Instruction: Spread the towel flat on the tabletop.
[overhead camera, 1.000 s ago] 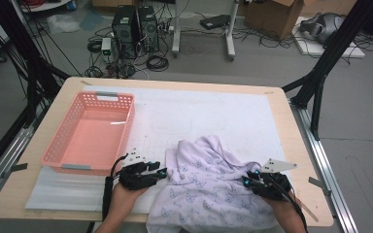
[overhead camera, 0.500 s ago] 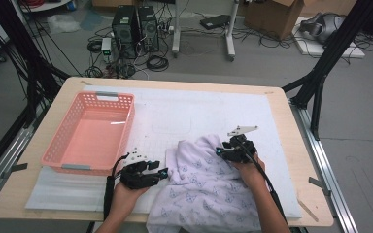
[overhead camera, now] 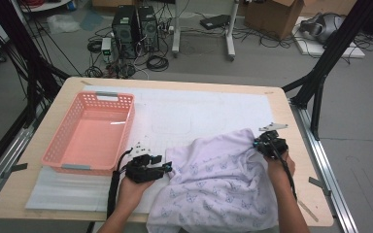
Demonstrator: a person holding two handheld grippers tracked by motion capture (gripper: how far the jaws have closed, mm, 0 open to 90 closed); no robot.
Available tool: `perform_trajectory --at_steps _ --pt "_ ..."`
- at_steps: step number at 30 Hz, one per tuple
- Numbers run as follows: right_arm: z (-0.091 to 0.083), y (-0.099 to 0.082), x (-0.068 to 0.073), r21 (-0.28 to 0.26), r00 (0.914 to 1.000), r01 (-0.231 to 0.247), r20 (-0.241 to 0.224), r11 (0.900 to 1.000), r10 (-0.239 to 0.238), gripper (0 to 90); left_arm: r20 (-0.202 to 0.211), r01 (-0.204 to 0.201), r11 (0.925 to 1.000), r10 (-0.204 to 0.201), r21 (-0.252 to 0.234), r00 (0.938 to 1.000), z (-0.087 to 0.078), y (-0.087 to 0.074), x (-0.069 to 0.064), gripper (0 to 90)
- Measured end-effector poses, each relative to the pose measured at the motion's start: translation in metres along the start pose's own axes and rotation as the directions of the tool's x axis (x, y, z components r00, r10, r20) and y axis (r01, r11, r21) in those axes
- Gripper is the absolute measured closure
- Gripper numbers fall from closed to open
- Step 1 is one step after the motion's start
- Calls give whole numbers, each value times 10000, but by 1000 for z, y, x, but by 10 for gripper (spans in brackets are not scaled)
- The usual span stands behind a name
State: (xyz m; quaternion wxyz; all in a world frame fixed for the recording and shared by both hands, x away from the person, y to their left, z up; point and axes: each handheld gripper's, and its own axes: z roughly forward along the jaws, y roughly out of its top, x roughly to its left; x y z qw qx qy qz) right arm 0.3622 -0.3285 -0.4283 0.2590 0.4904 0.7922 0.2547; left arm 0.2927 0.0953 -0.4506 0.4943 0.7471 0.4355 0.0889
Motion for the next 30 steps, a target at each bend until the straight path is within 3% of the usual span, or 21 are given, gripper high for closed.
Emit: perform_trajectory --at_steps 1,3,6,7,9,10,12,13,16,17,18,20,21,23,24,25,26,27,28,29,30 --pt "-5 -10 -11 113 9993 -312 192 9994 310 868 -122 -148 9998 149 112 9998 6 5 0 461" --pt "-10 -19 -20 103 9982 -544 260 9985 542 868 -288 -239 9997 241 96 9993 13 12 0 461" --pt "-17 -27 -24 -136 9968 -790 99 9968 791 854 -421 -285 9989 300 368 9987 22 20 1 451" --pt "-20 -27 -24 -314 9964 -848 11 9959 849 800 -441 -245 9993 257 278 9987 27 23 0 449" --pt "-26 -28 -25 -680 9935 -1104 -356 9916 1081 704 -604 -375 9954 429 883 9973 38 25 -1 437" --pt "-28 -28 -25 -802 9920 -1182 -545 9897 1141 681 -604 -375 9954 429 883 9973 38 25 -1 437" --pt "-33 -27 -25 -1048 9908 -1225 -711 9869 1155 636 -1178 -1293 9843 1434 1198 9826 46 25 -11 445" --pt "-34 -27 -25 -1135 9894 -1226 -925 9859 1124 628 -1527 -1754 9743 1966 1415 9685 46 26 -13 502" --pt "-36 -24 -23 -1224 9898 -1104 -1037 9863 979 619 -1488 -1496 9765 1728 1551 9736 46 30 -9 859" --pt "-37 -23 -22 -1268 9902 -1060 -1046 9863 930 619 -1649 -1230 9770 1521 1744 9745 50 39 -4 858" --pt "-37 -22 -21 -1308 9901 -1050 -1064 9858 914 619 -1950 -1294 9772 1618 1685 9674 54 45 -2 862" --pt "-36 -21 -20 -1302 9897 -1047 -1114 9859 904 622 -2060 -1248 9797 1561 1569 9660 56 49 2 865" --pt "-36 -20 -19 -1271 9903 -969 -1114 9872 828 625 -2525 -945 9875 1241 1259 9596 62 60 13 866" --pt "-36 -19 -19 -1232 9901 -948 -1149 9878 807 626 -3171 -687 9950 885 729 9442 65 69 27 867" --pt "-37 -19 -19 -1269 9900 -958 -1155 9873 812 625 -3171 -687 9950 885 729 9442 65 69 27 867" --pt "-38 -20 -20 -1301 9891 -1011 -1202 9863 855 626 -3410 -662 9964 803 527 9366 66 74 36 867" --pt "-38 -20 -21 -1319 9885 -1049 -1226 9857 888 626 -3416 -608 9981 570 -6 9381 64 77 46 866" --pt "-38 -20 -21 -1341 9885 -1059 -1220 9853 896 625 -3416 -608 9981 570 -6 9381 64 77 46 860" --pt "-38 -20 -21 -1341 9885 -1059 -1220 9853 896 625 -3279 -463 9986 358 -245 9440 62 77 50 860" --pt "-39 -19 -22 -1378 9870 -1107 -1311 9843 926 621 -2934 -213 9993 116 -299 9559 61 76 50 732" --pt "-38 -19 -22 -1379 9866 -1127 -1333 9840 943 619 -2934 -213 9993 116 -299 9559 61 76 50 623"
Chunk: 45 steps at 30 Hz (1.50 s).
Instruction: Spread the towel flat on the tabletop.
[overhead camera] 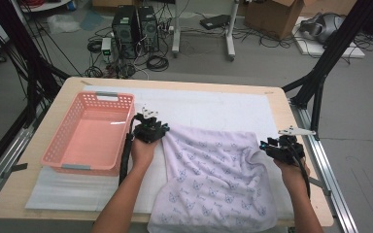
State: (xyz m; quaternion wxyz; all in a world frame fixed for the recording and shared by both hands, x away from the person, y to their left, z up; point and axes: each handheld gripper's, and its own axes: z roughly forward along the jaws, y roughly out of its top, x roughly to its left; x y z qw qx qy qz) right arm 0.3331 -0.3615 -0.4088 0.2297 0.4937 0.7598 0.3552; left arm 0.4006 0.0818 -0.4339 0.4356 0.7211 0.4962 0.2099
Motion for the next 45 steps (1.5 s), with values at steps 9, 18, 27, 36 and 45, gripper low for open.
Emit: perform_trajectory --at_steps 9,18,27,36,45 --pt "28 13 3 598 9963 479 -736 9971 -434 542 1687 5 9998 -36 187 9857 -15 -18 -14 470" --pt "62 15 7 1061 9880 958 -1308 9897 -816 501 1621 -1145 9894 990 891 9818 -12 -33 -29 402" --pt "73 25 20 1333 9672 2065 -1778 9693 -1816 740 815 -1814 9753 1721 1257 9817 -10 -25 -34 874" --pt "78 27 20 1049 9630 1858 -2168 9770 -1599 876 -451 -600 9944 641 870 9969 -6 -19 -2 871" --pt "104 57 -1 277 9953 828 487 9962 -841 884 829 -568 9947 497 854 9953 -12 -22 -13 474"
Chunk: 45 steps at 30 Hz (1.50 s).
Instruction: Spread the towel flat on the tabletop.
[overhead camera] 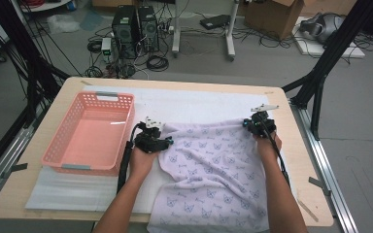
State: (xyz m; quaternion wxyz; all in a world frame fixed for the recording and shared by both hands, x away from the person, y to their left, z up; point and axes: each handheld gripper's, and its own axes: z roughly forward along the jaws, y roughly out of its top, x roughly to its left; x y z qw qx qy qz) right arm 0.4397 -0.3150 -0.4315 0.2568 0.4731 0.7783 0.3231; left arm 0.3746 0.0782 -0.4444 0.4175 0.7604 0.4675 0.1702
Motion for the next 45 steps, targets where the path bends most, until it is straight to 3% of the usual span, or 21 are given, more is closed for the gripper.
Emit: perform_trajectory --at_steps 3,6,9,10,11,13,15,17,18,19,20,21,23,27,28,35,37,38,39,41,45 --pt "2 7 -6 -365 9958 -512 744 9980 538 883 381 236 9997 -233 -81 9990 -3 -3 -3 451" --pt "-3 10 -8 -845 9936 -850 670 9928 908 863 1628 268 9992 -314 302 9862 -6 -11 -15 423" --pt "-12 12 -3 -809 9972 -630 363 9947 661 767 1586 -265 9992 212 310 9871 -6 -15 -23 408" --pt "-19 13 -1 -939 9979 -574 241 9939 599 736 732 -1013 9947 996 198 9923 -5 -18 -34 440" --pt "-24 13 0 -1033 9984 -557 79 9931 568 706 372 -1469 9889 1460 223 9886 -5 -18 -37 514" --pt "-37 12 2 -1164 9991 -433 -77 9923 427 691 763 -1515 9882 1496 201 9858 -5 -18 -36 828" --pt "-49 9 3 -1198 9992 -335 -251 9922 307 671 886 -1483 9884 1449 330 9855 -3 -15 -35 845" --pt "-55 7 4 -1205 9994 -230 -291 9925 196 668 69 -1726 9843 1724 378 9850 -1 -9 -31 847" --pt "-65 2 5 -1096 9990 -51 -437 9940 3 661 -456 -1209 9926 1214 153 9915 1 -4 -18 848" --pt "-65 2 5 -1096 9990 -51 -437 9940 3 661 -456 -1209 9926 1214 153 9915 1 -4 -18 849" --pt "-76 -6 7 -1193 9990 44 -447 9928 -98 662 -713 -492 9980 462 -400 9964 2 -1 -3 849" --pt "-76 -6 7 -1193 9990 44 -447 9928 -98 662 -713 -492 9980 462 -400 9964 2 -1 -3 848" --pt "-84 -15 8 -1199 9985 77 -531 9928 -141 663 -539 -216 9985 189 -501 9984 3 -1 3 824" --pt "-93 -35 9 -985 9960 -118 -891 9951 30 636 311 170 9976 -149 -670 9994 -2 -3 -5 530" --pt "-96 -46 10 -856 9891 -584 -1398 9946 460 602 446 6 9968 30 -796 9990 -9 -5 -8 515" --pt "-95 -82 30 -257 9713 -605 -2321 9978 529 542 1395 472 9934 -323 -1050 9897 -30 -13 -15 453" --pt "-90 -86 34 173 9726 -501 -2266 9986 528 545 1419 322 9930 -158 -1139 9897 -36 -16 -16 450" --pt "-85 -88 37 458 9800 -263 -1957 9986 347 659 1475 361 9937 -201 -1064 9889 -39 -17 -17 444" --pt "-85 -86 36 428 9837 -84 -1792 9990 159 879 1505 358 9935 -192 -1084 9884 -41 -19 -17 444" --pt "-82 -81 35 535 9948 561 -880 9970 -513 881 1550 313 9940 -147 -1050 9878 -44 -24 -18 444" --pt "-75 -77 28 445 9992 360 168 9984 -368 882 1646 233 9967 -102 -781 9863 -46 -34 -21 444"
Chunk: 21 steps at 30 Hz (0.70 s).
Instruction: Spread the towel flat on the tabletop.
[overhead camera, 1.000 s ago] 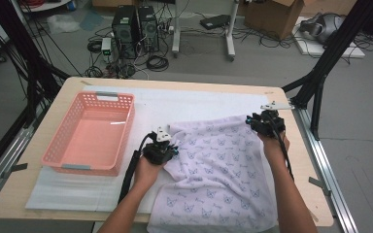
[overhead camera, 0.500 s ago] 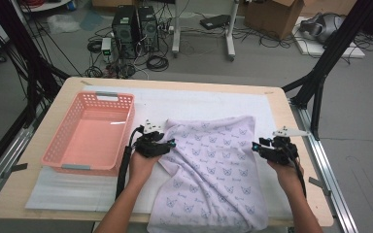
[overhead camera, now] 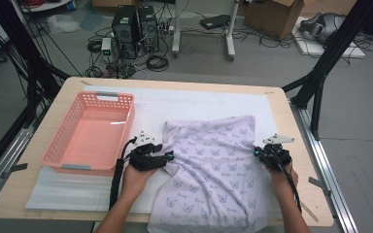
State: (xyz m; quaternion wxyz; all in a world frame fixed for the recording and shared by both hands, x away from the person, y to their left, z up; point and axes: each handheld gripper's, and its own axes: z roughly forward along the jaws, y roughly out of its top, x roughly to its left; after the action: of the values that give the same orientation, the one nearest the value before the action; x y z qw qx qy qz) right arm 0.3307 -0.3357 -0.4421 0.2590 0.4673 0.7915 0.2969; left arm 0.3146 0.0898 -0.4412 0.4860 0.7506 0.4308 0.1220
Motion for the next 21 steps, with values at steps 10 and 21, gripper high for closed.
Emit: perform_trajectory --at_steps 10,21 --pt "-31 -8 1 -1340 9948 -1004 -299 9859 973 753 932 -267 9962 188 835 9955 -11 -20 -22 432" --pt "-64 -36 14 -1477 9850 -1051 -1513 9834 825 689 -487 -1520 9833 1574 999 9863 -1 -23 -39 851"
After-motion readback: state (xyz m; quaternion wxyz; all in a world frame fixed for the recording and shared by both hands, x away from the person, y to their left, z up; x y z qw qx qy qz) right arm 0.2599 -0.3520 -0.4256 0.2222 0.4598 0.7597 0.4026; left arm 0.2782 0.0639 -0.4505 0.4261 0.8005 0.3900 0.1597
